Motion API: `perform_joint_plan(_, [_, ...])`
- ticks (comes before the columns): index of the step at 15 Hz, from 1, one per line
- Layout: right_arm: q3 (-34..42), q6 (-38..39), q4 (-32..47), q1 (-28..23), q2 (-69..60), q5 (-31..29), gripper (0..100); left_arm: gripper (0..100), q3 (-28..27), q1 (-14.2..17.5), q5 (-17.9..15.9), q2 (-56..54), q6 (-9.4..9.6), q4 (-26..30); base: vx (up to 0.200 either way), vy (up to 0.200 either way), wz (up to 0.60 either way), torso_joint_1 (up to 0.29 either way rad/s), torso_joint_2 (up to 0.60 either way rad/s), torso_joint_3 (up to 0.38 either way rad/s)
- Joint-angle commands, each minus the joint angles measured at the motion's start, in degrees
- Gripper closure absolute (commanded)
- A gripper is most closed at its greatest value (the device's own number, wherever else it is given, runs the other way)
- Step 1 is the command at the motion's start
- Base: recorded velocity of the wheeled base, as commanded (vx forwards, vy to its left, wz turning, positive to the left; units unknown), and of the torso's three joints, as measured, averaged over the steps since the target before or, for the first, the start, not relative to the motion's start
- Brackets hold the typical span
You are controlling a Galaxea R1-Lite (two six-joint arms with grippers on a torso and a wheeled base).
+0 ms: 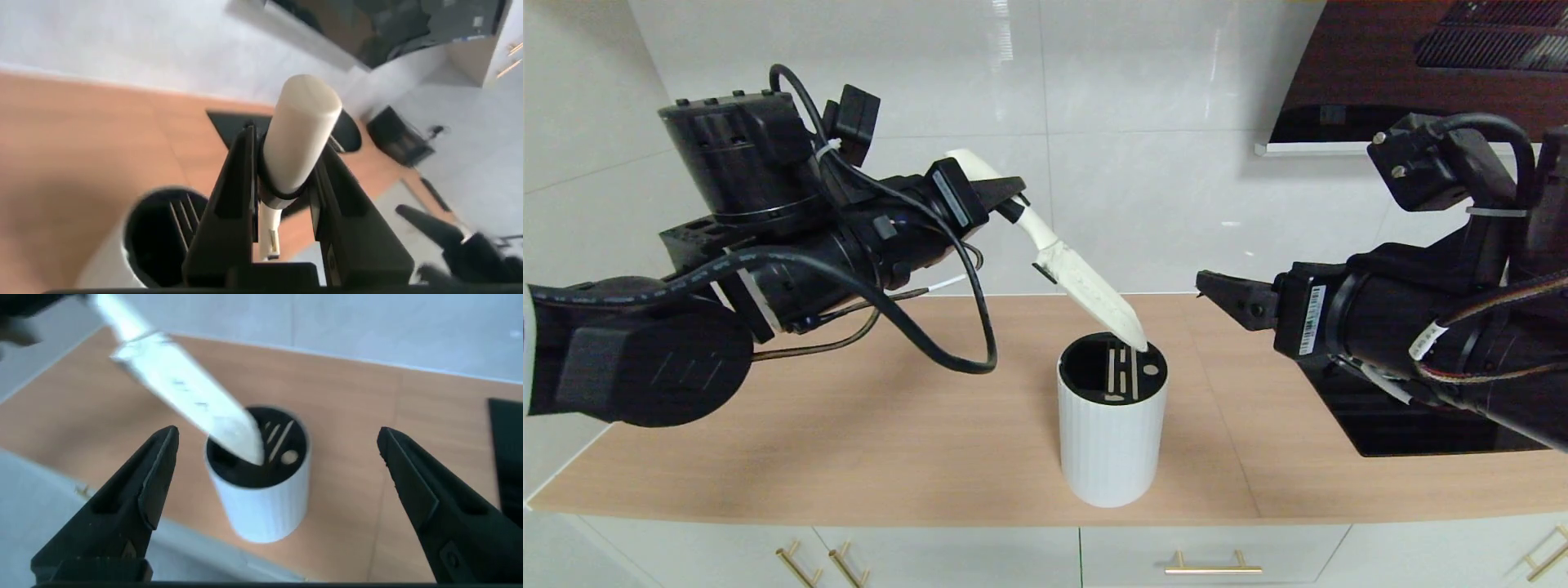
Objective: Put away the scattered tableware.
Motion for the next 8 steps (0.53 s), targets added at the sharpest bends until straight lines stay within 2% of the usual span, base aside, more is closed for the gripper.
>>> perform_joint_plan(1, [0.0, 0.1, -0.1, -0.3, -0.1, 0.0, 0, 100, 0.3, 0.0, 1.7, -1.8, 3.16, 0.0, 0.000, 0.000, 0.00, 0.000, 0.00, 0.000])
perform_joint_plan(4, [-0.1, 0.0, -0.1, -0.3, 0.4, 0.0, 0, 100, 2.3, -1.3, 3.9, -2.9, 11.95, 0.0, 0.000, 0.000, 0.00, 0.000, 0.00, 0.000])
perform_joint_plan(5, [-0.1, 0.0, -0.1, -0.3, 0.5, -0.1, 0, 100, 2.6, -1.4, 3.9, -3.0, 13.01, -0.1, 0.000, 0.000, 0.00, 0.000, 0.00, 0.000])
perform_joint_plan(6, [0.0, 0.1, -0.1, -0.3, 0.8, -0.1, 0, 100, 3.5, -2.9, 4.0, -2.6, 16.26, -0.2, 0.000, 0.000, 0.00, 0.000, 0.00, 0.000])
perform_joint_plan(8, [0.0, 0.0, -0.1, -0.3, 1.1, -0.1, 0, 100, 2.8, -4.0, 3.8, -1.8, 18.10, -0.4, 0.000, 0.000, 0.00, 0.000, 0.00, 0.000])
